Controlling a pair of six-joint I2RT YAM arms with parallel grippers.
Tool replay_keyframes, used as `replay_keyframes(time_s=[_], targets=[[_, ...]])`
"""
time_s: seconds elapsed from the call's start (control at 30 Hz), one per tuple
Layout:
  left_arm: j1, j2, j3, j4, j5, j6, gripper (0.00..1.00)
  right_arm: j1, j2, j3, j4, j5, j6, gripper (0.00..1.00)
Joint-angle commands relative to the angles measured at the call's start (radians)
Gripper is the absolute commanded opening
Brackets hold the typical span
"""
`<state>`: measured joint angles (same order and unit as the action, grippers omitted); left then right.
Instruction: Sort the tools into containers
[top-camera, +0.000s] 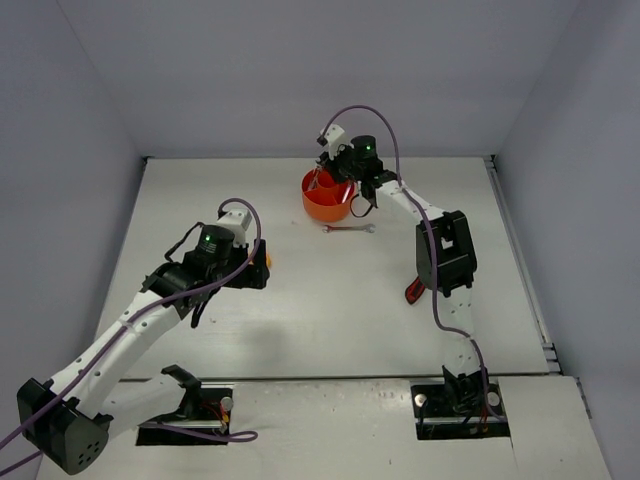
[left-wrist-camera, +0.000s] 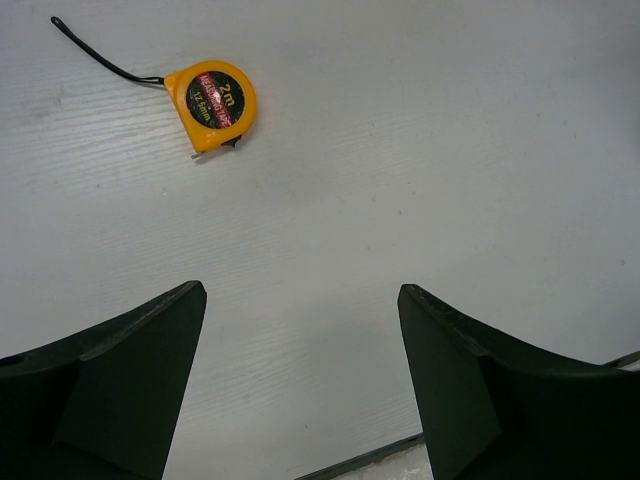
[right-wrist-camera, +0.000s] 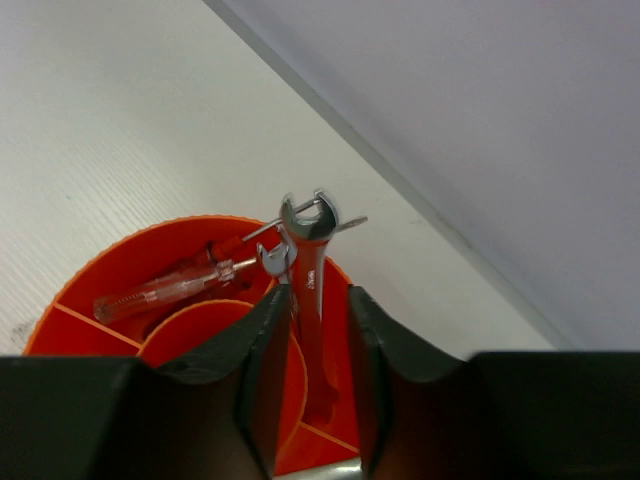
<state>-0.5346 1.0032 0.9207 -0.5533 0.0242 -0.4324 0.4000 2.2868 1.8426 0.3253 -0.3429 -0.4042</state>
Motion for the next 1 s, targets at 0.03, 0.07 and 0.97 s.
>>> replay_keyframes(time_s=[0.03, 0.07, 0.97], targets=[[0.007, 0.012, 0.048, 0.041, -0.011, -0.003, 0.75, -0.005, -0.169, -0.012, 0.041, 0.018, -0.003, 0.33], [0.007, 0.014, 0.049, 0.044, -0.010, 0.000, 0.75, -0.007, -0.180, -0.014, 0.041, 0.019, -0.002, 0.36], [0.010, 0.067, 0.115, 0.142, 0.011, 0.098, 0.75, -0.067, -0.600, -0.672, -0.132, 0.005, 0.311, 0.56]])
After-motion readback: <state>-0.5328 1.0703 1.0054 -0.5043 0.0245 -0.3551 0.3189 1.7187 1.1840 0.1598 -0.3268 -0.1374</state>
